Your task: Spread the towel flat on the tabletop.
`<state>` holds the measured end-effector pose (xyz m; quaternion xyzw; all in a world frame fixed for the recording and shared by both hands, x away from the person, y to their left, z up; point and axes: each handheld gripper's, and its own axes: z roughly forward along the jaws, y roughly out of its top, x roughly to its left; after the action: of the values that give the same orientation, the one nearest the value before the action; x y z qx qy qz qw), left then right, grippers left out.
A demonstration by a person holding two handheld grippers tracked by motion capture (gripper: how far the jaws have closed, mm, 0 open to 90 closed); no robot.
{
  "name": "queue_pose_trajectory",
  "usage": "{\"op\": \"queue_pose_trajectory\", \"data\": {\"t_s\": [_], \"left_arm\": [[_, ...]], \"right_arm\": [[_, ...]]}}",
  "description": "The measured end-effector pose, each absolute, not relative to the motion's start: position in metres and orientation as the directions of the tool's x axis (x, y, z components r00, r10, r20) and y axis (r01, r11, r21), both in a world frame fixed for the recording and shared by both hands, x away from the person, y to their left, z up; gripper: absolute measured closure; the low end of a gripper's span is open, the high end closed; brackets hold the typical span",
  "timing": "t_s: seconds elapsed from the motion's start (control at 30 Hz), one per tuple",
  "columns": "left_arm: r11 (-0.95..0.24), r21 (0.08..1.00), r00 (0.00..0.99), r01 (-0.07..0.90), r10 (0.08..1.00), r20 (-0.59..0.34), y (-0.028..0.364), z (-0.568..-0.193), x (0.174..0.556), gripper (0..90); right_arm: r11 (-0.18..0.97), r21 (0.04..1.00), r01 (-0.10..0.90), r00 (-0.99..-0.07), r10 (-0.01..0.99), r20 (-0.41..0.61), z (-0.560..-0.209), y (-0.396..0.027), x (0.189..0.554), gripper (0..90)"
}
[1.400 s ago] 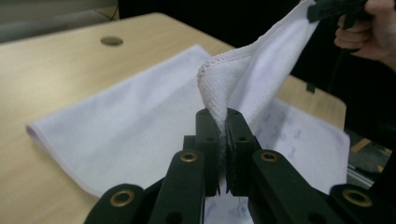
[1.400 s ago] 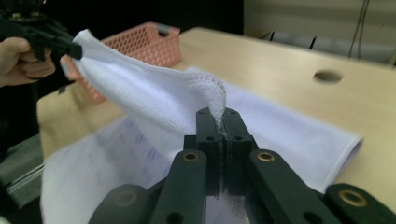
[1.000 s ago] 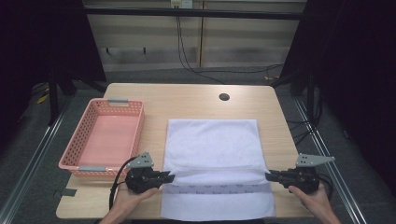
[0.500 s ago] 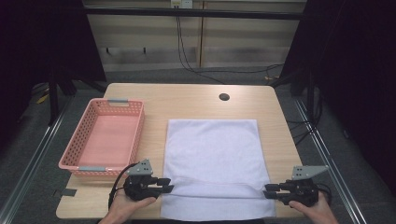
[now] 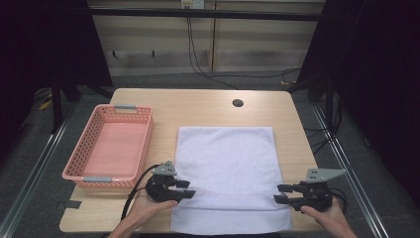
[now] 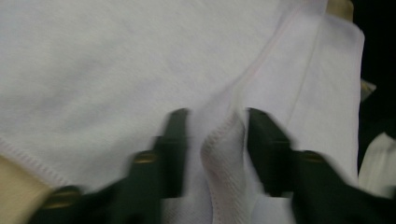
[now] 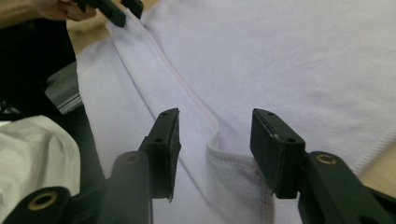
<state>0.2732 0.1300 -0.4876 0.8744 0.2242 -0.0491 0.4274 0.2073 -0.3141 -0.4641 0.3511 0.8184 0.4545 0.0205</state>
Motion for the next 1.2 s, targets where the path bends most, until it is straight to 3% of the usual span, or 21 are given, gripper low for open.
{"op": "queue_pose_trajectory", "data": {"t_s": [0.1,0.17,0.27,0.43,0.7,1.07,1.2], "left_arm": [[-0.543,0.719,0.898,0.434,0.325,-0.297,0.131,-0.489,0.265,83.3],[-0.538,0.726,0.901,0.428,0.32,-0.293,0.134,-0.485,0.259,83.9],[-0.516,0.744,0.904,0.425,0.29,-0.315,0.143,-0.478,0.246,83.9],[-0.533,0.748,0.918,0.395,0.268,-0.294,0.151,-0.475,0.223,81.7],[-0.481,0.754,0.894,0.447,0.278,-0.352,0.169,-0.473,0.216,66.9],[-0.411,0.766,0.85,0.494,0.415,-0.325,0.165,-0.47,0.263,68.3],[-0.434,0.744,0.838,0.508,0.449,-0.311,0.151,-0.477,0.278,64.5]], "right_arm": [[0.413,0.705,0.576,-0.764,0.577,0.287,-0.477,-0.302,0.215,56.0],[0.45,0.686,0.572,-0.777,0.564,0.278,-0.482,-0.298,0.214,68.4],[0.42,0.718,0.555,-0.786,0.549,0.286,-0.476,-0.303,0.203,76.3],[0.417,0.718,0.557,-0.792,0.528,0.308,-0.472,-0.31,0.182,71.0],[0.404,0.733,0.547,-0.797,0.519,0.309,-0.466,-0.307,0.168,61.1],[0.338,0.77,0.541,-0.762,0.585,0.279,-0.462,-0.29,0.215,62.3],[0.337,0.761,0.554,-0.75,0.599,0.28,-0.468,-0.283,0.232,62.6]]}}
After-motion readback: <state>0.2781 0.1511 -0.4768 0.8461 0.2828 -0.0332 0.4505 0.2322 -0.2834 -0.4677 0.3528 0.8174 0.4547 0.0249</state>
